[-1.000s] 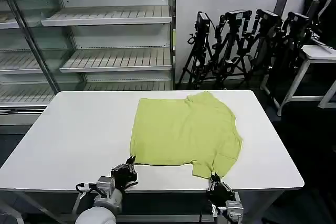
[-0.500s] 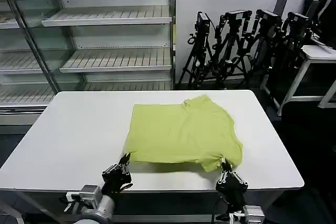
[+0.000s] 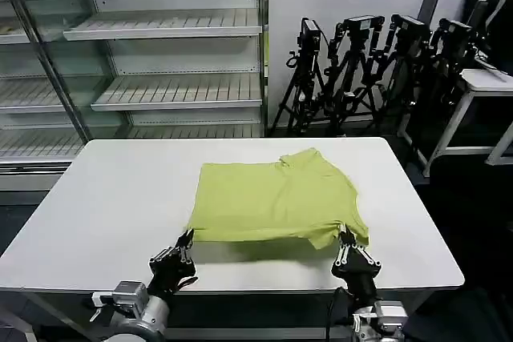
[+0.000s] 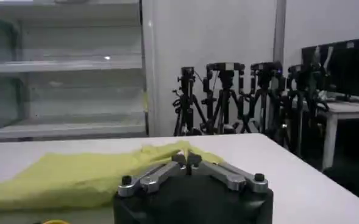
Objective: Fold and organize the clothes.
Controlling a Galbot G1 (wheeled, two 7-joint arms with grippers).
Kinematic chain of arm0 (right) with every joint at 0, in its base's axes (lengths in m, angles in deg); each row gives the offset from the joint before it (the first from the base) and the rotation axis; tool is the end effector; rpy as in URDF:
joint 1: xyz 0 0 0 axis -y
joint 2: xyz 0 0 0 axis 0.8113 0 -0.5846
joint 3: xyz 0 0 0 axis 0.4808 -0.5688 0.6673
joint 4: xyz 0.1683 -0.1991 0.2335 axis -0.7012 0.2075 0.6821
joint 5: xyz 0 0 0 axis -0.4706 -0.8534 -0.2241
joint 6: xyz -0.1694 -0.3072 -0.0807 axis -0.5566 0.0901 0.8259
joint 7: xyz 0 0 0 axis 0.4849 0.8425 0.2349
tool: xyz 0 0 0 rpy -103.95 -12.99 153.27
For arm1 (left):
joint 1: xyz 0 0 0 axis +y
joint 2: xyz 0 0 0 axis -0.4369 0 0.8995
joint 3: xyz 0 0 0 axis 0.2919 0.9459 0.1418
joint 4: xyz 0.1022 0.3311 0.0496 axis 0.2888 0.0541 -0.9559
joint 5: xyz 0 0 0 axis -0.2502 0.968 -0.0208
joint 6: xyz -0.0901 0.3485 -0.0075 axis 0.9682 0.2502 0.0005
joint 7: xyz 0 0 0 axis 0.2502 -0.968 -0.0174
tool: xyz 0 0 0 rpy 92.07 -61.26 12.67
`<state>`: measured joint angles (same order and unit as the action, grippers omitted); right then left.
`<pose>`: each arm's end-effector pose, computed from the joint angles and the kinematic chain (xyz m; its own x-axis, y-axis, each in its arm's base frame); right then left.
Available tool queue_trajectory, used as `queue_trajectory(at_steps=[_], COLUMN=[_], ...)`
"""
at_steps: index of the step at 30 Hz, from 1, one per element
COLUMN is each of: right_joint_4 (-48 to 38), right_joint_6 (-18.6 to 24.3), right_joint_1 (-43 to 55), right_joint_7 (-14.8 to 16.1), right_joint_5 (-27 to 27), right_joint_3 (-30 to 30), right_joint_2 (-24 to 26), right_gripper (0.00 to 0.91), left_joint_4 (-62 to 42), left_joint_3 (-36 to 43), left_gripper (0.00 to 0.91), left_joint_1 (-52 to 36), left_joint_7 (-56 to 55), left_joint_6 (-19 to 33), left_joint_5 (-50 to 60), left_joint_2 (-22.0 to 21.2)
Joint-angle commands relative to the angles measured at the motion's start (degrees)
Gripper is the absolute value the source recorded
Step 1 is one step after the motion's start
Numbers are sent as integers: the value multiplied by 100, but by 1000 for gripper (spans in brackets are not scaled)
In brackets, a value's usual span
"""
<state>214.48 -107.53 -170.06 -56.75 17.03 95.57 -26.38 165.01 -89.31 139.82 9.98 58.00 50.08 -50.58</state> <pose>0.1901 0.0259 -0.2252 -0.9964 -0.0175 0.0825 -0.0190 0.9997 -0.0169 0.1922 -0.0067 -0.2148 -0.9463 0.1081 0.3046 0.0983 0.9940 -0.0475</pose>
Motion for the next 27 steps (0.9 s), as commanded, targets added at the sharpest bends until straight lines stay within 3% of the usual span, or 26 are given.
queue_trajectory(at_steps=[1, 12, 27], right_joint_4=[-339, -970, -1807], right_joint_6=[-74, -156, -102], right_joint_1=[699, 1303, 1770], right_joint_7=[12, 19, 10], right_joint_5=[142, 252, 37], right_joint_3=[31, -210, -205], right_joint_2=[286, 551, 437], right_gripper=[0, 0, 0], left_joint_4=[-407, -890, -1522], left_joint_3=[104, 408, 794], left_gripper=[30, 30, 30], left_joint_1=[-558, -1221, -1794], left_joint_7=[5, -5, -115], left_joint_6=[-97, -134, -185], left_joint_5=[105, 323, 566], left_joint_2=[169, 368, 134])
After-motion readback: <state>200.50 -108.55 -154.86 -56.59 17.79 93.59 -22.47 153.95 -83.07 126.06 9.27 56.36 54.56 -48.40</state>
